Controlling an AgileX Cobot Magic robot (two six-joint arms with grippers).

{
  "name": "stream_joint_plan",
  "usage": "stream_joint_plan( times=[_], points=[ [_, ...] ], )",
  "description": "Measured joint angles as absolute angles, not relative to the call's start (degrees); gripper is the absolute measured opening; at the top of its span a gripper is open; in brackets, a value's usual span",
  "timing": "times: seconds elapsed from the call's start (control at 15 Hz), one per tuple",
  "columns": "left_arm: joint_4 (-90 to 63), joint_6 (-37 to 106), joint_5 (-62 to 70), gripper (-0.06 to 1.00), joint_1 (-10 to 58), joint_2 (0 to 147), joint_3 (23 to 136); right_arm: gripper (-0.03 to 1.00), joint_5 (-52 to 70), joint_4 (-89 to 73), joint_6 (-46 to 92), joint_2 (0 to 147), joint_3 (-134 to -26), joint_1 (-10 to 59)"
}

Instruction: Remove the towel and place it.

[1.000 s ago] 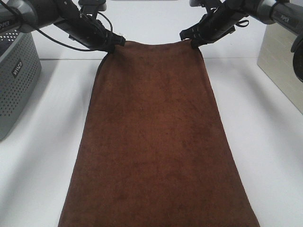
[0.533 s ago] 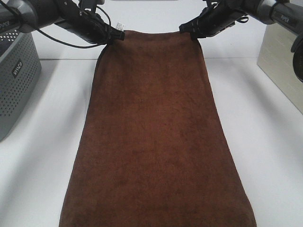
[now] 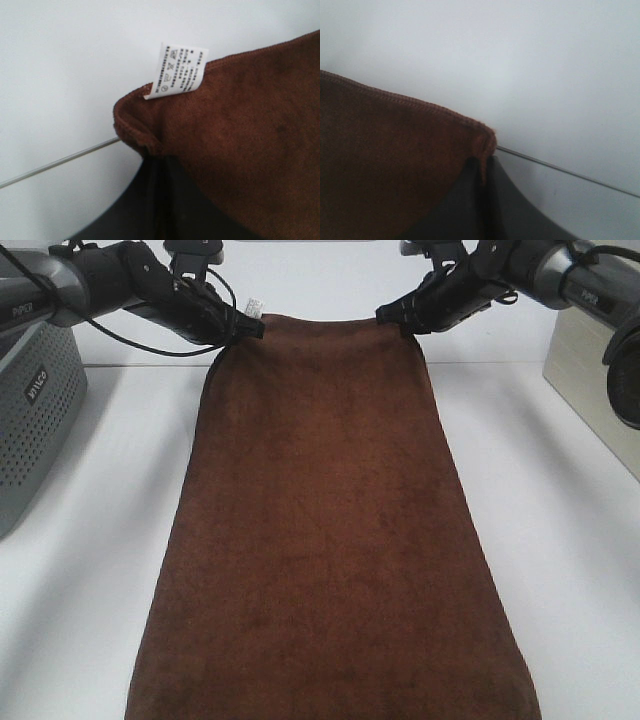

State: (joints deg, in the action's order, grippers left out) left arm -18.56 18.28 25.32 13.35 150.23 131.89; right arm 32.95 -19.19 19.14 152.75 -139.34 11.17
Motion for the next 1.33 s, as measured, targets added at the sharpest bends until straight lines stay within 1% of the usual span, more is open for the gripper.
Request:
stream_joint_plan(
  times=[0.47,1.07,1.33],
  points=[
    [-18.56,18.28,19.54,0.00,13.35,153.84,131.89,0.01,28.48,-20.28,19.14,154.99,-139.34,11.17],
    [-19.19,18.33,15.13,0.02,13.35,155.90,131.89,0.01,26.47,-20.45,19.14,157.74,-139.34,11.17],
    [-19.37,18.28,13.81,0.05,13.35,157.45,131.89,0.01,25.15,-20.45,19.14,157.85,-139.34,11.17]
  ],
)
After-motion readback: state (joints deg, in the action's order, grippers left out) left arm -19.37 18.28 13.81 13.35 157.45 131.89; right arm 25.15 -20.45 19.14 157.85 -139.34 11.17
